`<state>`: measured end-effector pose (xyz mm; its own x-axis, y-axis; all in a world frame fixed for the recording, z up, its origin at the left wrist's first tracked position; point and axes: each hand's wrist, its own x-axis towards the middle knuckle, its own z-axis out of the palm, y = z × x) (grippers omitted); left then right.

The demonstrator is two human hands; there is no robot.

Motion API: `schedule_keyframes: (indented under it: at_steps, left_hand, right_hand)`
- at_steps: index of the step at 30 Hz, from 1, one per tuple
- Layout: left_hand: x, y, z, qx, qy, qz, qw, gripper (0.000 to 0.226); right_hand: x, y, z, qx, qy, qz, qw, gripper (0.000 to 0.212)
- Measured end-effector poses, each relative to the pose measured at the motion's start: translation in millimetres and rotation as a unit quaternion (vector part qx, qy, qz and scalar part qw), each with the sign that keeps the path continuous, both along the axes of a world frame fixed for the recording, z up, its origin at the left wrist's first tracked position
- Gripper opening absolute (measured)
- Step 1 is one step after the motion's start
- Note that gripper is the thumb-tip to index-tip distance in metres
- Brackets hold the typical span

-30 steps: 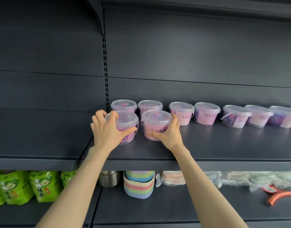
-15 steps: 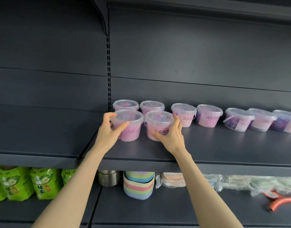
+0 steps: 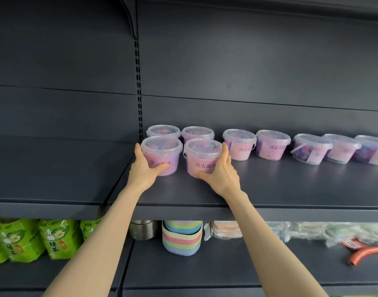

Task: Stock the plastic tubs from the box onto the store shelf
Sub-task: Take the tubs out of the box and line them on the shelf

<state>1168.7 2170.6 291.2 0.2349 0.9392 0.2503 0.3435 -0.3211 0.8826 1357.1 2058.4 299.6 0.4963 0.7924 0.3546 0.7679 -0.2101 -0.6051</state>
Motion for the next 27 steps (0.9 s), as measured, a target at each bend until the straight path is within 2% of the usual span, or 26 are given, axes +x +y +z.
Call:
schedule_keyframes:
  at_steps: [7, 11, 14, 18, 23, 27]
  left_hand:
    - [-1.3, 19.5, -0.1, -0.042, -0.006, -0.049, 0.998, 0.110]
    - [-0.4, 20.6, 2.6, -0.022, -0.011, -0.013, 1.000, 0.127]
    - [-6.3, 22.8, 3.1, 0.014, 0.005, 0.048, 0.999, 0.112]
    - [-14.6, 27.5, 2.1, -0.019, 0.005, 0.031, 0.999, 0.083]
    - [-13.0, 23.7, 5.5, -0.015, 0.080, 0.026, 0.996, 0.092]
    - [-15.8, 16.6, 9.1, -0.018, 0.132, 0.007, 0.991, 0.092]
  right_hand:
    - [-7.0, 13.5, 2.4, -0.010, 0.064, 0.022, 0.998, 0.122]
    - [-11.3, 18.0, 2.2, -0.006, 0.055, 0.010, 0.998, 0.123]
    - [-15.7, 20.8, 2.4, -0.006, 0.039, 0.007, 0.999, 0.122]
    - [-20.9, 26.9, 1.6, -0.014, 0.033, 0.006, 0.999, 0.120]
    - [-22.4, 33.8, 4.1, -0.040, 0.038, -0.006, 0.998, 0.125]
    - [-24.1, 29.9, 6.0, -0.045, 0.047, -0.002, 0.998, 0.121]
